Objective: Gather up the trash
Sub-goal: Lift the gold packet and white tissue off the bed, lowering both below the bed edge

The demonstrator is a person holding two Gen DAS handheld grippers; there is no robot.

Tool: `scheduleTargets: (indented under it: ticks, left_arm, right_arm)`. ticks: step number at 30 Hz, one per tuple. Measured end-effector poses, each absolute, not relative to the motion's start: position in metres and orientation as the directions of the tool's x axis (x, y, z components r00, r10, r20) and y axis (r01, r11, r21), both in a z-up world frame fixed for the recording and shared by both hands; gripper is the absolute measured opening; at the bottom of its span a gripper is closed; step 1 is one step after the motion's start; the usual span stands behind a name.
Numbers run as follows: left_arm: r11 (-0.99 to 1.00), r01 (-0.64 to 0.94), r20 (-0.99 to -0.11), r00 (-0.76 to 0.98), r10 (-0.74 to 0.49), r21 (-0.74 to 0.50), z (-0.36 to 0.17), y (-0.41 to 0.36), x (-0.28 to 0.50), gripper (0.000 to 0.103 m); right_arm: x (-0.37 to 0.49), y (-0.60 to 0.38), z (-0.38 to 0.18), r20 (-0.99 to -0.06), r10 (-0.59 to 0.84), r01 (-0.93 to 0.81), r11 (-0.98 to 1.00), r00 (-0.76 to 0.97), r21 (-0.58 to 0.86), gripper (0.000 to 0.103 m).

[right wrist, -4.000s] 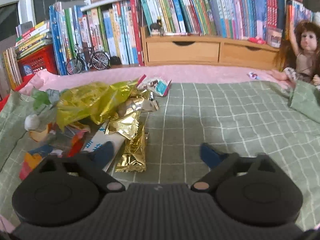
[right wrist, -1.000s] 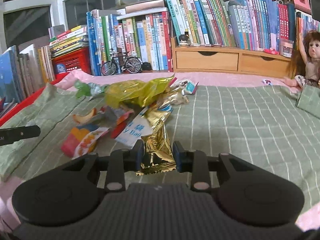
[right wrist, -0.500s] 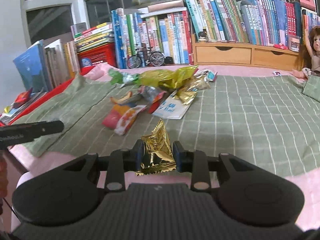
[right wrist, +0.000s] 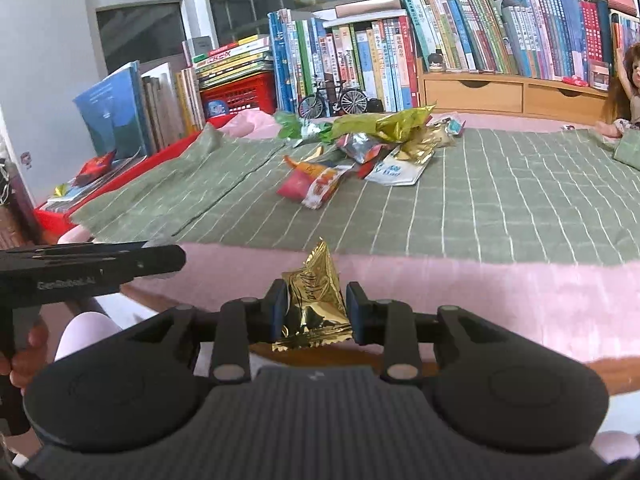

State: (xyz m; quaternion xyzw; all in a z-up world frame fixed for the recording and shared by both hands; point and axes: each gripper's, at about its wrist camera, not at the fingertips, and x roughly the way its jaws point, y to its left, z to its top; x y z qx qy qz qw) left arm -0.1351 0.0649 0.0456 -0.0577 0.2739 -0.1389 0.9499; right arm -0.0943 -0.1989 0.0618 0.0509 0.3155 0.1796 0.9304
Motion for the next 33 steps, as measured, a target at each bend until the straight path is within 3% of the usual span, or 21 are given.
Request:
scheduleTargets:
  ticks: [15,33]
  left_arm:
    - [0.949,0.236,-0.542,0.781,-0.312,-0.208,0.025,0.054,-0.187,0.034]
    - [0.952,0.269,-0.717,0.634,-0.290,-0.147,-0.049,0.032,-0.181,0.033]
  right_arm:
    - [-0.149,-0.192,0.034,-0.609,0.411,-0.319,0.911,0.678,0.260,0.037]
    - [-0.159,-0.185,-0.008,-0.705,0.340,-0.247,0.940,0.622,0.235,0.038]
